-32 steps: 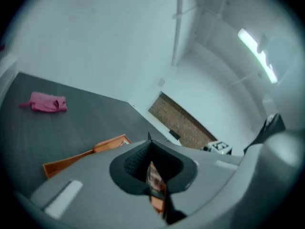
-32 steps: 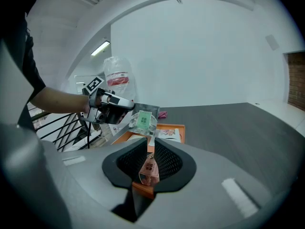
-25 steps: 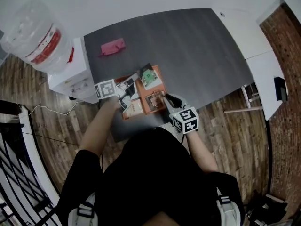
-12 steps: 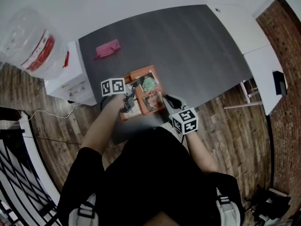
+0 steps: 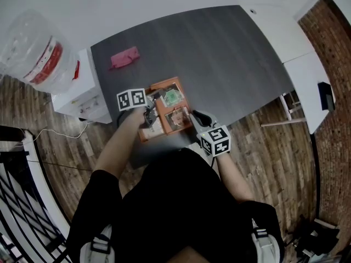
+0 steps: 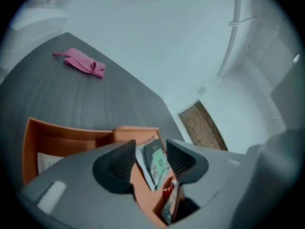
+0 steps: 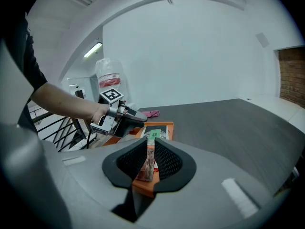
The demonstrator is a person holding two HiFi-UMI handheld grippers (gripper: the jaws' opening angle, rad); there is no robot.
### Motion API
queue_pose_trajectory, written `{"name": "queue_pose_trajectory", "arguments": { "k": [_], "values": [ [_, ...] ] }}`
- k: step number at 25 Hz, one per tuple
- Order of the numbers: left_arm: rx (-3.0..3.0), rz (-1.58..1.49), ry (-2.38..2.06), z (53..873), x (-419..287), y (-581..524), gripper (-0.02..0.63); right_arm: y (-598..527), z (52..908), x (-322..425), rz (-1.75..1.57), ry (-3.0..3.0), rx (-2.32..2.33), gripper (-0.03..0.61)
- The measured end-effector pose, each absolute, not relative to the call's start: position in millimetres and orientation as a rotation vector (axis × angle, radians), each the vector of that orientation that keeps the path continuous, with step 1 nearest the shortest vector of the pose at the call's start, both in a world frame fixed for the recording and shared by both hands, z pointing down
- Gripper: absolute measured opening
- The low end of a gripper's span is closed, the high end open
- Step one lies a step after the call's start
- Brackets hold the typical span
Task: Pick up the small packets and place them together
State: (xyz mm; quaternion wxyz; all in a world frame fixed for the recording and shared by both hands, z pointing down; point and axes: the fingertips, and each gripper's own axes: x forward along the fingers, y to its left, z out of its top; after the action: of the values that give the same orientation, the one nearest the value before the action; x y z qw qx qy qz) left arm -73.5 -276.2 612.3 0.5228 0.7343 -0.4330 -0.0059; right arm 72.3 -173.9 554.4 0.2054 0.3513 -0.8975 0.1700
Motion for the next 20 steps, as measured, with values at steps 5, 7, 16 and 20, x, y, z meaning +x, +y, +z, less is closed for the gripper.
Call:
{"name": "queue_pose_trajectory", "arguments": {
  "k": [5, 7, 16, 20],
  "values": [
    [1.825, -0.055, -1.096, 594, -84, -279, 0.219, -176, 554, 71, 0.472, -2.508, 0.976, 0.051],
    [1.889, -0.059, -1.092, 581, -83, -279, 0.219, -177, 554, 68, 0.469, -2.516, 0.964, 0.051],
    [2.230, -0.055, -1.271, 523, -108, -246, 0.187, -177, 545, 49, 0.431, -2.569, 0.908, 0.051],
    [2.262, -0.097, -1.477, 504, -138, -219, 0.129, -173, 531, 52, 0.410, -2.610, 0.975, 0.049]
  ]
}}
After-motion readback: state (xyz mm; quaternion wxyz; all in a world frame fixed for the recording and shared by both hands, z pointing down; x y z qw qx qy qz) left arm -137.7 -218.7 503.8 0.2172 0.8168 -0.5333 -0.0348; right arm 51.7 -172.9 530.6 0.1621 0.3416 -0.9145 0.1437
